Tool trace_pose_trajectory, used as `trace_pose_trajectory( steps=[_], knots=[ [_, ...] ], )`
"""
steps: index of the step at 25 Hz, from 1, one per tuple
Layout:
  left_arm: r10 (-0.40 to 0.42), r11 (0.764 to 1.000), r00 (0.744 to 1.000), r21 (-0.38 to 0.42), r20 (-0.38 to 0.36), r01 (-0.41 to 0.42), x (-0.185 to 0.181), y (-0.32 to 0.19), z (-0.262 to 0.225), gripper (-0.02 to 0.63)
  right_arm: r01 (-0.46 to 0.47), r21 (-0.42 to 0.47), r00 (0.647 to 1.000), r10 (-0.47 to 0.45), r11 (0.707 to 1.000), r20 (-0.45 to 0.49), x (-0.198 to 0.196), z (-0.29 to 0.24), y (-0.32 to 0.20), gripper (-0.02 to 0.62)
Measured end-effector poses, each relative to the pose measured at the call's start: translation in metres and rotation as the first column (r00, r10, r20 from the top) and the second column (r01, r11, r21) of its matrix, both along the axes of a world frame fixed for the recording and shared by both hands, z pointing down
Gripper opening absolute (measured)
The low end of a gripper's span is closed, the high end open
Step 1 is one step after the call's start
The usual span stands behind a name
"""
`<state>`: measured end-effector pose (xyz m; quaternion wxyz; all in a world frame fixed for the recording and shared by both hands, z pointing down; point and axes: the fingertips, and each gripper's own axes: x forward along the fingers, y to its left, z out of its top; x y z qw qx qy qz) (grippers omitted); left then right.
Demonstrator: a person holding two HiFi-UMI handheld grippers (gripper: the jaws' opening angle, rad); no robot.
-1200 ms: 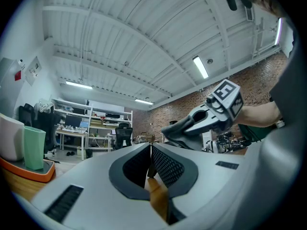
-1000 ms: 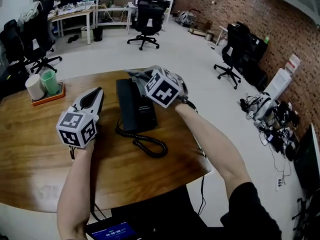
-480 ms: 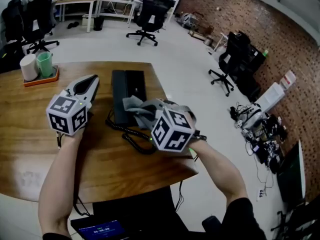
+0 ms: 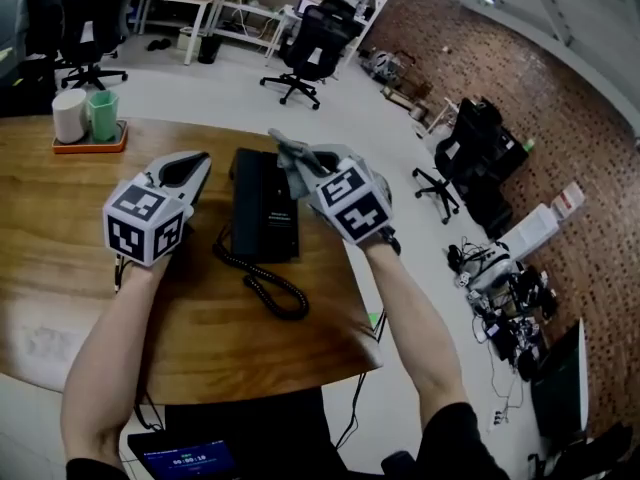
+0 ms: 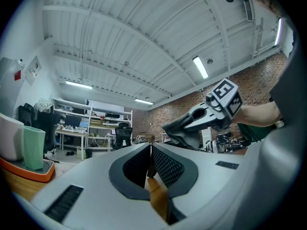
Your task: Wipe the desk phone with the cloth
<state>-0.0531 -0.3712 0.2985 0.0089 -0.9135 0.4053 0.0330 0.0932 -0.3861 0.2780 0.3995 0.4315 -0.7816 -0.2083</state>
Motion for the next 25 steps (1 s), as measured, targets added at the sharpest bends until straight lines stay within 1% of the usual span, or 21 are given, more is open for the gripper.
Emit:
trace_pose_trajectory(
  steps=[1,3,5,7,10,13,19,21,22,24,25],
  knots=[
    [0.0,1.0,1.0,0.001,0.0,0.0,0.002,0.001,0.0,0.0,-0.028,0.009,0.999,0.028,1.0,0.016,0.003,-0.001,-0.014,0.026],
    [-0.001,1.0,1.0,0.001,-0.001,0.001,0.004,0.002,0.0,0.0,-0.055,-0.002,0.998,0.055,0.998,0.013,0.005,0.005,-0.032,0.026],
    [0.001,1.0,1.0,0.0,-0.001,-0.001,0.006,0.003,-0.001,0.0,-0.062,-0.037,0.998,0.061,0.997,-0.021,0.006,0.018,-0.038,0.026],
    [0.004,1.0,1.0,0.002,0.001,-0.004,0.006,0.004,-0.003,0.0,-0.052,-0.065,0.997,0.049,0.997,-0.058,0.007,0.026,-0.032,0.026],
    [0.004,1.0,1.0,0.004,0.003,-0.004,0.004,0.004,-0.004,0.0,0.001,-0.102,0.992,-0.014,0.995,-0.129,0.003,0.04,-0.004,0.026],
    [0.005,1.0,1.0,0.002,0.003,-0.005,0.001,0.002,-0.001,0.0,0.046,-0.131,0.975,-0.073,0.99,-0.209,0.001,0.061,0.033,0.026],
    [0.007,1.0,1.0,0.002,0.004,-0.007,-0.005,0.0,0.0,0.0,0.122,-0.214,0.949,-0.177,0.969,-0.261,-0.005,0.092,0.105,0.026],
    [0.004,1.0,1.0,0.0,0.006,-0.004,-0.006,-0.001,0.001,0.0,0.142,-0.251,0.94,-0.209,0.958,-0.268,-0.006,0.101,0.123,0.026],
    [0.002,1.0,1.0,-0.002,0.006,-0.002,-0.006,-0.001,0.002,0.0,0.155,-0.282,0.935,-0.232,0.947,-0.267,-0.006,0.106,0.132,0.026],
    [0.003,1.0,1.0,-0.007,0.006,-0.003,-0.004,-0.003,0.005,0.0,0.179,-0.368,0.929,-0.28,0.913,-0.241,-0.005,0.115,0.15,0.026],
    [0.005,1.0,1.0,-0.009,0.005,-0.005,-0.003,-0.004,0.007,0.0,0.189,-0.399,0.932,-0.291,0.897,-0.214,-0.005,0.117,0.157,0.026]
  ],
)
